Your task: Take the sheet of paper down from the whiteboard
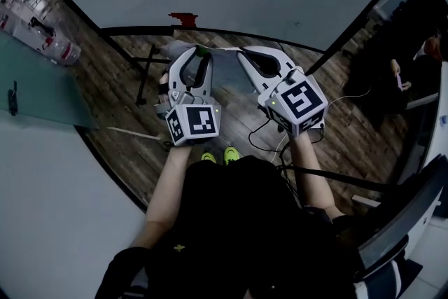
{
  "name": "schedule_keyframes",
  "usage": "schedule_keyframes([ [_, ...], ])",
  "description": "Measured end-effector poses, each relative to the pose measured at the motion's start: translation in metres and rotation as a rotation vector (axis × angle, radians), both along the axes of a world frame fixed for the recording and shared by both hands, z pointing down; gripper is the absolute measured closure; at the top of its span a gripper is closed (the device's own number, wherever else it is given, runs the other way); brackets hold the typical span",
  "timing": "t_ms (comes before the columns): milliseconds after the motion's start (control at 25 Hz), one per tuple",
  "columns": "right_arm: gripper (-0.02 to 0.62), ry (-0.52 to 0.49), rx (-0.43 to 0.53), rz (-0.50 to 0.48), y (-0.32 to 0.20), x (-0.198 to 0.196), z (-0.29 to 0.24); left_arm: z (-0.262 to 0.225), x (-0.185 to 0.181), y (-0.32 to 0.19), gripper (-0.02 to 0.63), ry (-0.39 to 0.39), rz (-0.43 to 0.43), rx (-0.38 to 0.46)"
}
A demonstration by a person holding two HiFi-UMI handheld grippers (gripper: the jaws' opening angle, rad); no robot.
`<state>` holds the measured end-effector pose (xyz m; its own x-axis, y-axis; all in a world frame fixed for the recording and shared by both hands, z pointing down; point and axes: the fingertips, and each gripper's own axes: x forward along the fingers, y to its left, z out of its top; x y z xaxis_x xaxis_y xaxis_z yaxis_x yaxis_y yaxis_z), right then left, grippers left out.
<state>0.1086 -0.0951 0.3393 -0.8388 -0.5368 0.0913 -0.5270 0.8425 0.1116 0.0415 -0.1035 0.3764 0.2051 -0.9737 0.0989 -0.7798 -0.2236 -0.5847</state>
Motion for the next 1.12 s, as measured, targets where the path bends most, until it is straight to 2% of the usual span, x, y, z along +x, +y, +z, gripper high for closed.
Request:
schedule_keyframes([
  [360, 0.578, -0.004, 0.008, -0.015, 0.004, -0.014, 0.0, -0.008, -0.007, 0.0, 0.476, 0.001, 0.02, 0.017],
  [1120, 0.58, -0.006, 0.025, -0.013, 0.002, -0.013, -0.002, -0.008, -0.002, -0.003, 0.476, 0.004, 0.036, 0.019],
])
